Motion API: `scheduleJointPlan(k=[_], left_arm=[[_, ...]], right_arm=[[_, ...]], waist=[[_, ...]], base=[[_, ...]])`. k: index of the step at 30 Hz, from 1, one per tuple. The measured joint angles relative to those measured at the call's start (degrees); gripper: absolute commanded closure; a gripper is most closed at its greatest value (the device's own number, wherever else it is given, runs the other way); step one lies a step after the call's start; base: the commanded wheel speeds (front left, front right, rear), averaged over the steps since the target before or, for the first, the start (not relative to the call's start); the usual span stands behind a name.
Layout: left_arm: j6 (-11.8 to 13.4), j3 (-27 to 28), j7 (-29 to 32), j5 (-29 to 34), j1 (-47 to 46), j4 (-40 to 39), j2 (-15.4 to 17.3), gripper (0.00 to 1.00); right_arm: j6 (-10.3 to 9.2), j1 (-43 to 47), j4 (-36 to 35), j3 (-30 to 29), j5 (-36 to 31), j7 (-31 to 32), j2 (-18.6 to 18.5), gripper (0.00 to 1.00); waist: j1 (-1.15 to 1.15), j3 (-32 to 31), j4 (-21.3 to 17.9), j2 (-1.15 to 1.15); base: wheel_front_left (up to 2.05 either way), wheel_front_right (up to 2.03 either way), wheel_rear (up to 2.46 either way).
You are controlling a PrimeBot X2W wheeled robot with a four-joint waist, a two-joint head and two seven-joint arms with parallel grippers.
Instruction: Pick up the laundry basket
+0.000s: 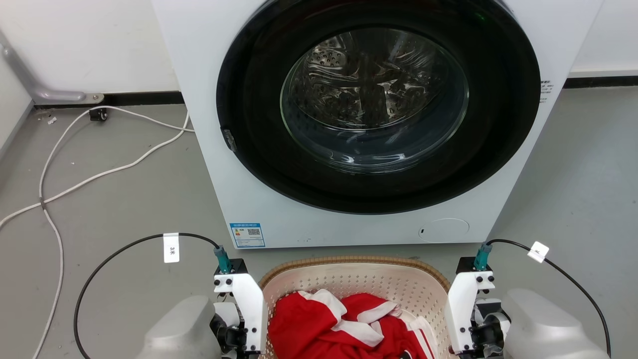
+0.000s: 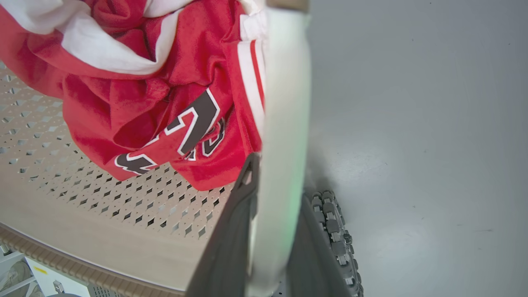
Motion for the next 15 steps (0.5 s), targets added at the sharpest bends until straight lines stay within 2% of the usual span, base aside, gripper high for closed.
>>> scheduleJointPlan(k=[15], left_arm=[[0.0, -1.31, -0.27, -1.24, -0.5, 0.01, 0.19, 1.0]], right_arm=[[0.0, -0.01, -0.24, 0.96, 0.75, -0.29, -0.14, 1.0]], waist=[[0.0, 0.06, 0.04, 0.0]], base=[[0.0, 0.0, 0.0]])
